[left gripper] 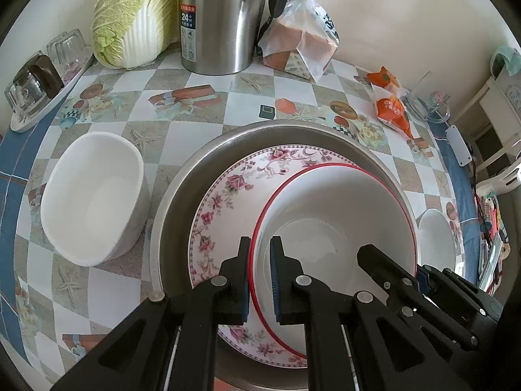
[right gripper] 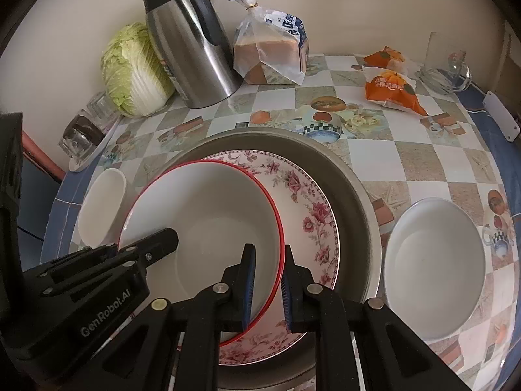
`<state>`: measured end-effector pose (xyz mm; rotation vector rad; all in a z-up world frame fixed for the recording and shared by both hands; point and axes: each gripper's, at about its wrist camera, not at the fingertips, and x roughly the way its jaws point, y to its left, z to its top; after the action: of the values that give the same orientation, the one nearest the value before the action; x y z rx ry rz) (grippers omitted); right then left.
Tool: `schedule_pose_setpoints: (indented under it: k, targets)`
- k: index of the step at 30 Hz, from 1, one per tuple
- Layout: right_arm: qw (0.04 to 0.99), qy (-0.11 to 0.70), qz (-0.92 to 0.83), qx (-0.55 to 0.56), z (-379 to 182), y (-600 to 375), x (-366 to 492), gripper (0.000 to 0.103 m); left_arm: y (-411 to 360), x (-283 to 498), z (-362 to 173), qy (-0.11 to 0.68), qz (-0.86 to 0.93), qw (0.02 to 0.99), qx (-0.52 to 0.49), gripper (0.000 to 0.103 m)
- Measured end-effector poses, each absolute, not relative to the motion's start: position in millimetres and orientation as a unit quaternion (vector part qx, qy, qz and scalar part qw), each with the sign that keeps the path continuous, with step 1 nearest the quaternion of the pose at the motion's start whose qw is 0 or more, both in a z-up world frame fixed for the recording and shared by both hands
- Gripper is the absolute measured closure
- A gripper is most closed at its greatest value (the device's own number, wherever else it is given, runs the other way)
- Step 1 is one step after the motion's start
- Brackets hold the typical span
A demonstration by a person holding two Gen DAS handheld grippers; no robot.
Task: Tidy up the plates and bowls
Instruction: 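Lower the bowl with both grippers onto the floral plate, then open both grippers to release the bowl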
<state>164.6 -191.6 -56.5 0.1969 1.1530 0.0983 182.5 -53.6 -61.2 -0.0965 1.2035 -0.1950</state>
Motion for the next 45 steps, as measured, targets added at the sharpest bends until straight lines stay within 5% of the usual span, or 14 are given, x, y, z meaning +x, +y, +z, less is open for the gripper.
schedule_pose_setpoints:
  k: [45]
  targets:
    - [0.864, 0.494, 0.050, 0.083, -6, -200, 155, 0.085, -42, 171, -19, 0.521, -0.089, 0.847, -0.053, 0.089]
